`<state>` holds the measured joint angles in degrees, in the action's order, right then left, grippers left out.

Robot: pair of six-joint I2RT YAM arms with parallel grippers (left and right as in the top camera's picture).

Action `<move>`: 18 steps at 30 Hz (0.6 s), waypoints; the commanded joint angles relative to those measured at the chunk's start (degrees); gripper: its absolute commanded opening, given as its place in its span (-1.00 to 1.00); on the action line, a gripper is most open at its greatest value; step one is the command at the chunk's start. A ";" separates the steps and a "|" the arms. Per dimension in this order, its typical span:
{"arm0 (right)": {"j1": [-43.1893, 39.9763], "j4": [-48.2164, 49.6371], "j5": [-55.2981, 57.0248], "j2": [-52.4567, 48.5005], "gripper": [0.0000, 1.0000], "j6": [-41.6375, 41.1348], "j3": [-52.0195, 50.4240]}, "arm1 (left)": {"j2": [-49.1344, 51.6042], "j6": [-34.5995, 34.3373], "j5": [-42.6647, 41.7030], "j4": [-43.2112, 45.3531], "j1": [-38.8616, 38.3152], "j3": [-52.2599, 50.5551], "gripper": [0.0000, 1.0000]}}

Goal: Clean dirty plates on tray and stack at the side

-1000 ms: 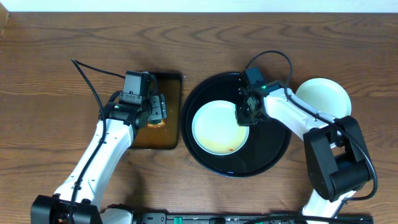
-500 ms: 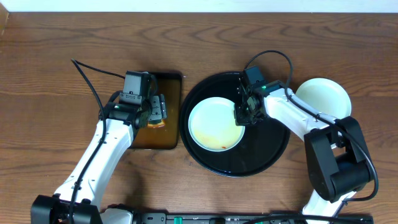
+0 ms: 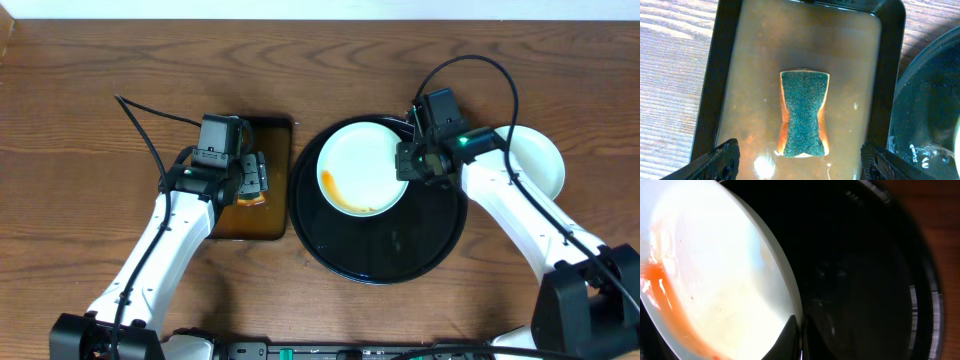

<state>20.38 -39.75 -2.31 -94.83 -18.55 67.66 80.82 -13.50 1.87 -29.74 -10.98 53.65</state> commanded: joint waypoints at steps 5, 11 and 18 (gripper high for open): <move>-0.59 0.11 13.66 4.39 -0.98 5.60 0.07 | 0.55 -0.52 0.09 -0.20 -0.07 -0.28 0.58; -0.57 0.33 17.62 7.26 -0.98 8.59 0.07 | 0.55 -0.52 0.09 -0.20 -0.07 -0.28 0.58; 0.66 0.63 20.55 10.12 -0.98 14.34 0.07 | 0.55 -0.52 0.09 -0.20 -0.07 -0.28 0.58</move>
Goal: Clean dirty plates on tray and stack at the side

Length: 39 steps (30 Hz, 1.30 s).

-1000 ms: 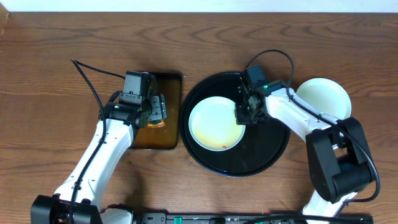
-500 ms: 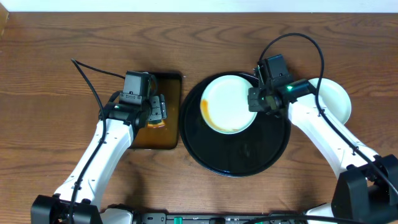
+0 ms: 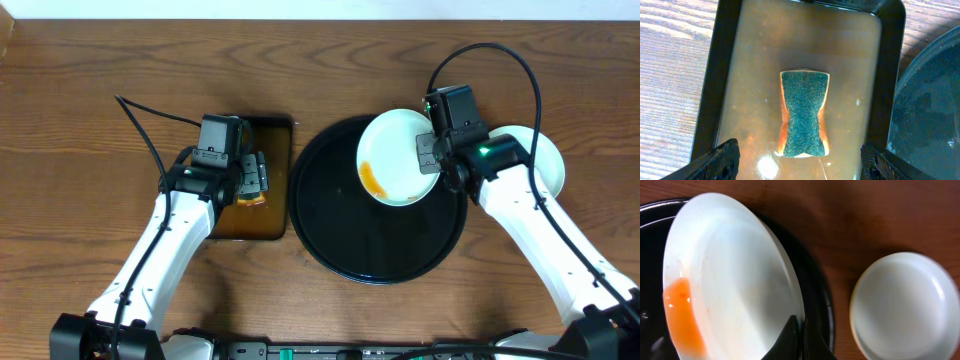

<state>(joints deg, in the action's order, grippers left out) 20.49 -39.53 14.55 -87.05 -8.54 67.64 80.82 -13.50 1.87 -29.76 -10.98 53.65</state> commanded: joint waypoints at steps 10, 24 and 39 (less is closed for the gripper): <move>7.17 1.92 15.06 5.38 -0.98 10.34 0.09 | 0.55 -0.52 0.09 -0.17 -0.07 -0.28 0.58; 17.42 3.41 34.12 5.35 -0.98 13.53 0.09 | 0.55 -0.52 0.09 -0.17 -0.07 -0.28 0.58; 4.59 -0.20 0.46 3.34 -0.22 -2.16 0.07 | 0.55 -0.52 0.09 -0.17 -0.07 -0.28 0.58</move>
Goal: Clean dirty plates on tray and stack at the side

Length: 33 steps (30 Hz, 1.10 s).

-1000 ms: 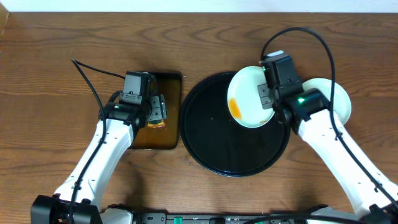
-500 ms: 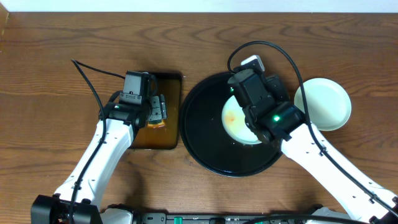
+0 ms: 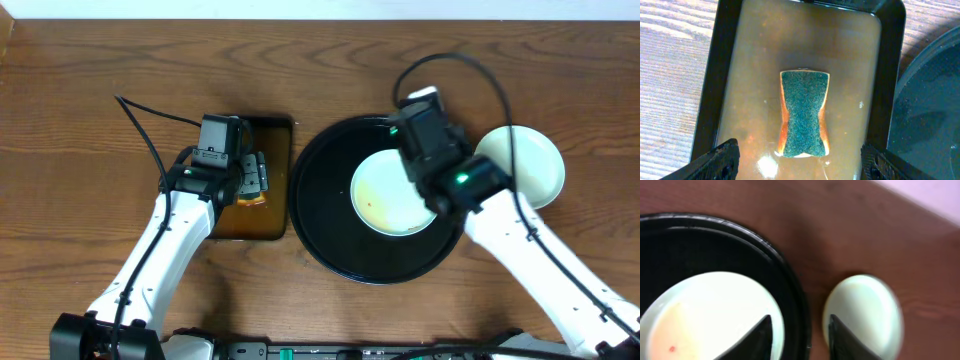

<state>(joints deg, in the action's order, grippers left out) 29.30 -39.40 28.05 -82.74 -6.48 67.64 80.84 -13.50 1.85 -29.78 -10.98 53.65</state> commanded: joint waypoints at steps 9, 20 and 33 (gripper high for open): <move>-17.59 -3.04 -33.81 -7.85 -0.15 -1.81 0.07 | 0.52 -0.52 0.11 -0.15 -0.07 -0.28 0.58; -23.15 -5.09 -43.12 -19.34 -0.17 3.26 0.07 | 0.52 -0.52 0.11 -0.15 -0.07 -0.28 0.59; -23.98 -3.58 -43.43 -27.19 -0.59 3.30 0.07 | 0.52 -0.52 0.11 -0.15 -0.07 -0.28 0.58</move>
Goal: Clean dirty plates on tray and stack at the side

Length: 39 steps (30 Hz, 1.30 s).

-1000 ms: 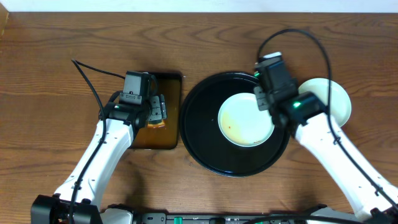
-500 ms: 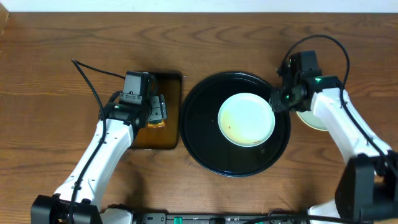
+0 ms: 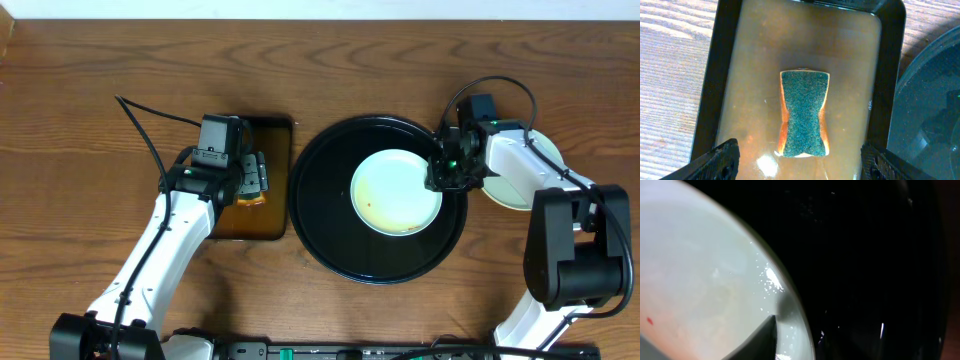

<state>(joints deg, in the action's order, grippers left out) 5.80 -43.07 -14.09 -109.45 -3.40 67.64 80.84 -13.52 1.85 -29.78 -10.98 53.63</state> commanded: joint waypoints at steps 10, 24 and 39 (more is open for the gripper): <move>-0.48 -0.59 -4.66 -0.52 -0.98 -3.04 0.07 | 0.52 -0.50 0.11 -0.17 -0.07 -0.26 0.58; -0.94 6.05 -8.74 6.05 -0.97 -1.99 0.09 | 0.52 -0.50 0.11 -0.17 -0.07 -0.26 0.59; 0.57 -3.96 9.51 17.49 -0.98 0.50 0.09 | 0.52 -0.50 0.11 -0.17 -0.07 -0.26 0.58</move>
<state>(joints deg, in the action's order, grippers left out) 5.91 -43.94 -5.85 -92.31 -3.81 67.66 80.84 -13.52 1.85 -29.78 -10.98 53.65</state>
